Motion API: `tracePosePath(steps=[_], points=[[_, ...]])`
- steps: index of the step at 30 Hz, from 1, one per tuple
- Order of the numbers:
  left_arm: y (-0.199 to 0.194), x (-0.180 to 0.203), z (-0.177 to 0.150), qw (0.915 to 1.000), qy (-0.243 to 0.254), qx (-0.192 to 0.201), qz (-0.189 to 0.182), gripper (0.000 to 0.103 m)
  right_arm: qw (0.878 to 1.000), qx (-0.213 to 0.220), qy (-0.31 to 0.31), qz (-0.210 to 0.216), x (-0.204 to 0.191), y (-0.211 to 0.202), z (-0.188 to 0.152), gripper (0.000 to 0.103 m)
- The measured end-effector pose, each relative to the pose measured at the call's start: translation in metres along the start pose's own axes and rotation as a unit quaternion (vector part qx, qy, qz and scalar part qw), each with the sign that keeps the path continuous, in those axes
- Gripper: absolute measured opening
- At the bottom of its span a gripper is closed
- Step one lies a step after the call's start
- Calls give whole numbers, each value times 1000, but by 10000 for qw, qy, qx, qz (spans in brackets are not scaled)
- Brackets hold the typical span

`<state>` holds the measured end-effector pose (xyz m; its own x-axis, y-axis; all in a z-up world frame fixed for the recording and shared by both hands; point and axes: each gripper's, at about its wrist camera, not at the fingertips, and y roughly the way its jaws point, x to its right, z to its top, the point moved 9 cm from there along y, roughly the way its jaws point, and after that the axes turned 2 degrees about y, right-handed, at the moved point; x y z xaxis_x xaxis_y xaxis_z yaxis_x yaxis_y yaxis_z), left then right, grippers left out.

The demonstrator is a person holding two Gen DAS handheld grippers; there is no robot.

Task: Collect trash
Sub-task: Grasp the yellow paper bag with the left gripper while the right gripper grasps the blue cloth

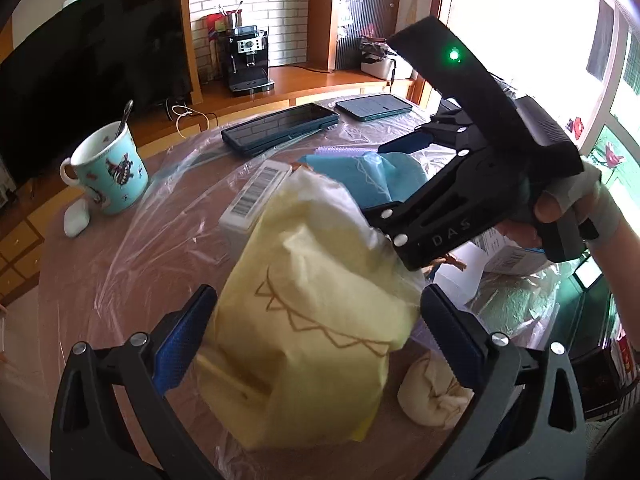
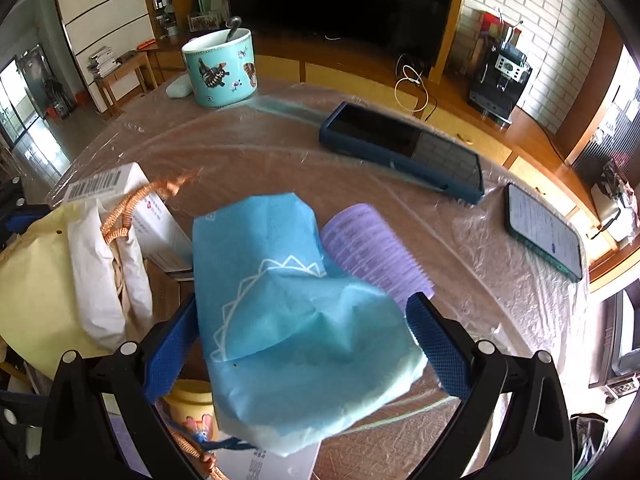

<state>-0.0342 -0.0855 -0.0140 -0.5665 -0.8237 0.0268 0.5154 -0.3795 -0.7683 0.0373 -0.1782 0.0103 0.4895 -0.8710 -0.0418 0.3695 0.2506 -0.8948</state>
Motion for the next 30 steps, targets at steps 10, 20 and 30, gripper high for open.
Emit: tracePosePath(steps=[10, 20, 30], points=[[-9, -7, -11, 9997, -160, -64, -181, 102, 9997, 134, 158, 98, 0, -5, 3, 87], [-4, -6, -4, 9995, -162, 68, -260, 80, 9988, 258, 284, 303, -5, -8, 0, 71], [-12, -10, -7, 9985, -425, 215, -288, 62, 9946, 437, 631, 699, -1, -18, -5, 50]])
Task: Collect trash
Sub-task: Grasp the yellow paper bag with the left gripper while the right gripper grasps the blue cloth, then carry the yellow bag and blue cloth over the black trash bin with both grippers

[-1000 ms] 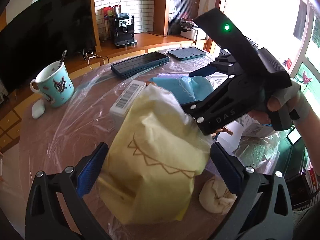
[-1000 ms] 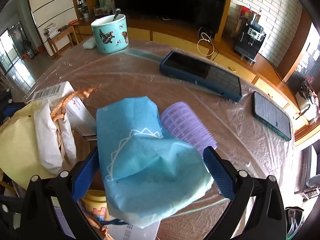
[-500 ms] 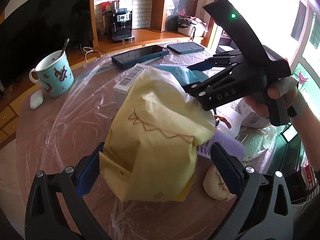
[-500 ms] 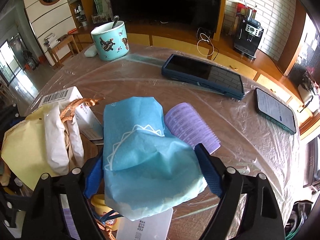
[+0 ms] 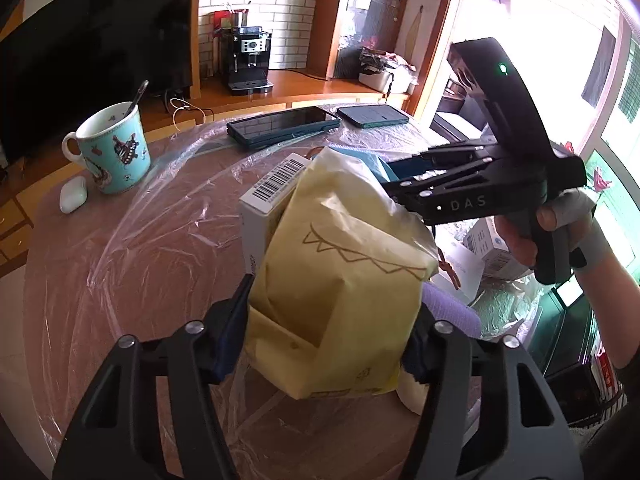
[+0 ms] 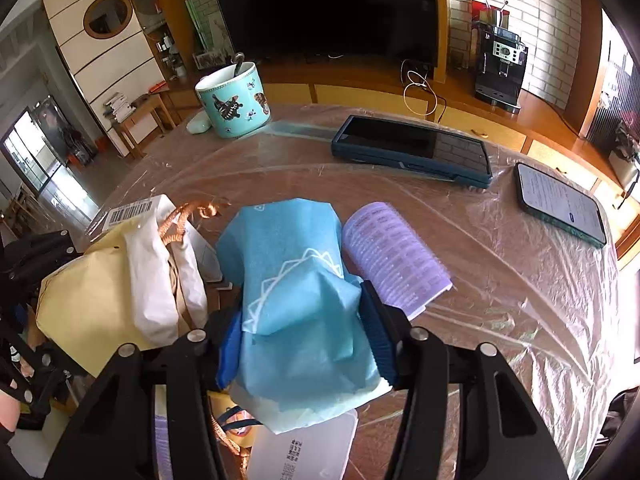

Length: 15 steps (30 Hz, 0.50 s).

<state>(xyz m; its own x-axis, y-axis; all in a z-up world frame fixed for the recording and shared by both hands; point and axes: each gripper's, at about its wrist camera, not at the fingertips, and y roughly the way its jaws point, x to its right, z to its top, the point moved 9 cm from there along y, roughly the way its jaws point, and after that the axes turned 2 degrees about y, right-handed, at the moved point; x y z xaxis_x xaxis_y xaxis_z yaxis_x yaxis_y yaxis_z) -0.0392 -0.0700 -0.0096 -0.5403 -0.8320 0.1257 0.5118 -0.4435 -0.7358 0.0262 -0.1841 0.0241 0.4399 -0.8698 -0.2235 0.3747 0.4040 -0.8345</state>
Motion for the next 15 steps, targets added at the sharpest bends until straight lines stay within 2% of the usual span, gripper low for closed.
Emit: tracePosePath(steps=[5, 10, 15], points=[[-15, -2, 2, 9993, -222, 298, 80, 61, 9986, 466, 237, 96, 4, -23, 6, 48], [-38, 1, 6, 9962, -491, 725, -31, 61, 9942, 1013, 304, 208, 2, -57, 17, 48], [-56, 4, 13, 9926, -680, 1004, -112, 61, 9908, 1311, 323, 136, 3, -81, 21, 48]])
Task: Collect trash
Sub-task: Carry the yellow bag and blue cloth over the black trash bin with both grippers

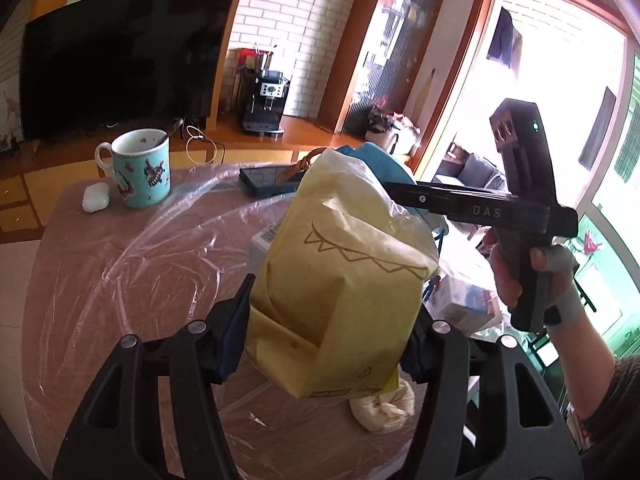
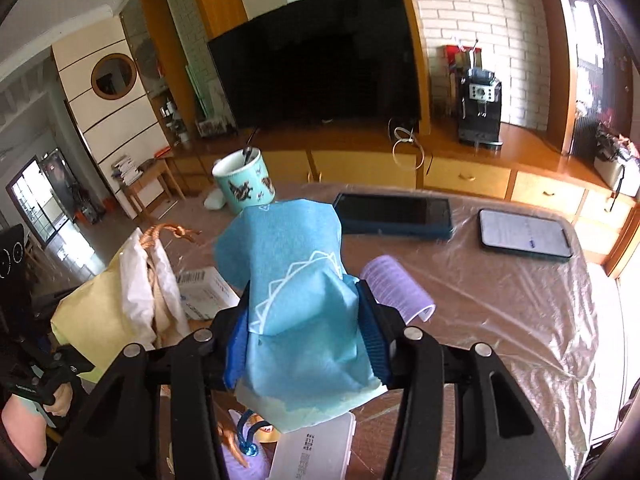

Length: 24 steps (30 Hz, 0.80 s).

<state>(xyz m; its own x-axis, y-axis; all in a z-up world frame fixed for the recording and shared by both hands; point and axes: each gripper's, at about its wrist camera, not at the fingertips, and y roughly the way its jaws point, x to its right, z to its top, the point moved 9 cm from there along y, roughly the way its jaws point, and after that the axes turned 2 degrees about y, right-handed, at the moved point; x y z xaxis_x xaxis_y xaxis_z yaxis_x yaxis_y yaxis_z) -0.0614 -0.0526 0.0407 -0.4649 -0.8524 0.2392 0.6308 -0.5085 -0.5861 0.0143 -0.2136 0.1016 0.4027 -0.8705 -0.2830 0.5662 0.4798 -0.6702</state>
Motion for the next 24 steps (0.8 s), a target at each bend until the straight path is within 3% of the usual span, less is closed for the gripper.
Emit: tracePosePath(steps=[6, 12, 14, 17, 20, 22, 24], points=[[-8, 2, 3, 9999, -44, 80, 57, 61, 9997, 187, 100, -74, 5, -18, 3, 48], [-14, 8, 1, 9999, -50, 148, 32, 61, 9986, 410, 263, 183, 1, -39, 4, 48], [-12, 18, -1, 9999, -29, 86, -124, 61, 9988, 452, 134, 136, -4, -44, 6, 48], [2, 37, -10, 9997, 225, -113, 16, 61, 9991, 426, 23, 55, -9, -45, 2, 48], [18, 54, -27, 9988, 328, -355, -91, 61, 9991, 410, 57, 69, -9, -48, -6, 48], [27, 57, -35, 9980, 394, -480, 153, 61, 9990, 433, 62, 49, -9, -51, -10, 48], [36, 62, -44, 9972, 400, -611, 135, 61, 9990, 434, 86, 97, -11, -55, -19, 48]])
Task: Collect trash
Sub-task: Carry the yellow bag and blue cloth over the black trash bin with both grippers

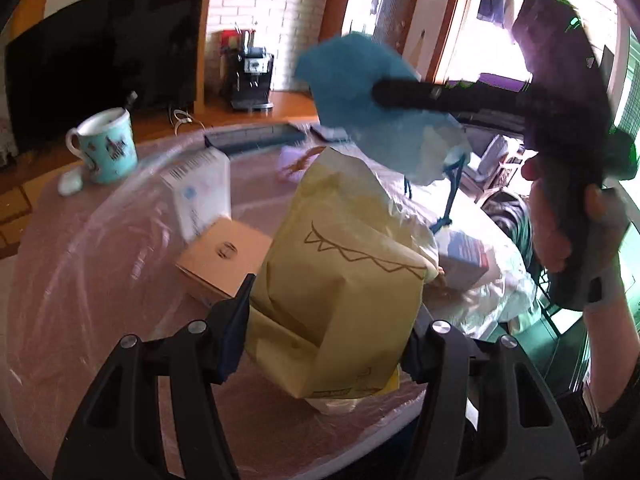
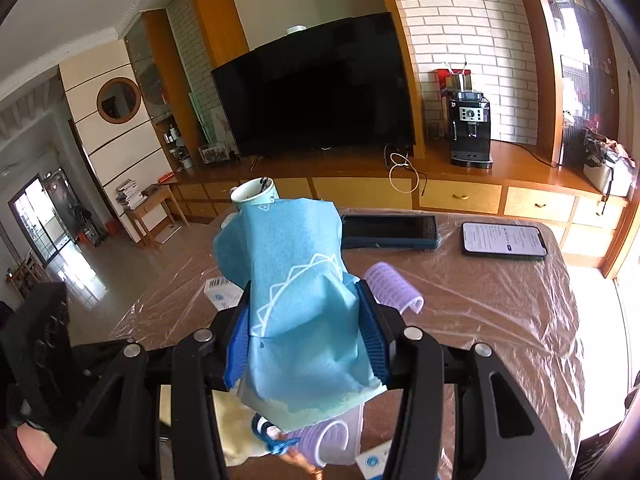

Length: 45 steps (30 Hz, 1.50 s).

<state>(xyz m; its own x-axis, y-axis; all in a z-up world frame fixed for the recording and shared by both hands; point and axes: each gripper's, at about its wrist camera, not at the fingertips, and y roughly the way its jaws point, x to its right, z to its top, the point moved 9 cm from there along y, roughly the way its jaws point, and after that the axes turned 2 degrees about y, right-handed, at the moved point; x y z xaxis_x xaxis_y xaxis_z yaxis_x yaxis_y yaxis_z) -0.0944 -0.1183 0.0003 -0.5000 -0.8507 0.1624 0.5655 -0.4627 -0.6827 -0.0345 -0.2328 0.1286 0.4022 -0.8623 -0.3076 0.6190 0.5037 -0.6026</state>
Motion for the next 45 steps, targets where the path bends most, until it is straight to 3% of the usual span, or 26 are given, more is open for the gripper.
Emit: tracePosePath(steps=[10, 14, 17, 20, 32, 45], points=[[15, 12, -8, 9986, 276, -127, 422, 61, 9993, 179, 233, 225, -5, -34, -40, 48], [20, 11, -10, 9989, 150, -144, 418, 60, 9950, 157, 577, 795, -11, -45, -58, 47], [23, 12, -10, 9989, 106, -133, 430, 60, 9949, 129, 588, 806, -16, -47, -68, 47], [22, 10, -7, 9990, -19, -78, 436, 60, 9905, 168, 731, 1150, -26, -55, -71, 47], [-26, 9, 22, 9981, -149, 465, 379, 60, 9884, 657, 781, 1127, -28, -95, -51, 47], [-72, 22, -9, 9985, -89, 469, 286, 60, 9894, 479, 620, 1225, -38, -126, -80, 47]])
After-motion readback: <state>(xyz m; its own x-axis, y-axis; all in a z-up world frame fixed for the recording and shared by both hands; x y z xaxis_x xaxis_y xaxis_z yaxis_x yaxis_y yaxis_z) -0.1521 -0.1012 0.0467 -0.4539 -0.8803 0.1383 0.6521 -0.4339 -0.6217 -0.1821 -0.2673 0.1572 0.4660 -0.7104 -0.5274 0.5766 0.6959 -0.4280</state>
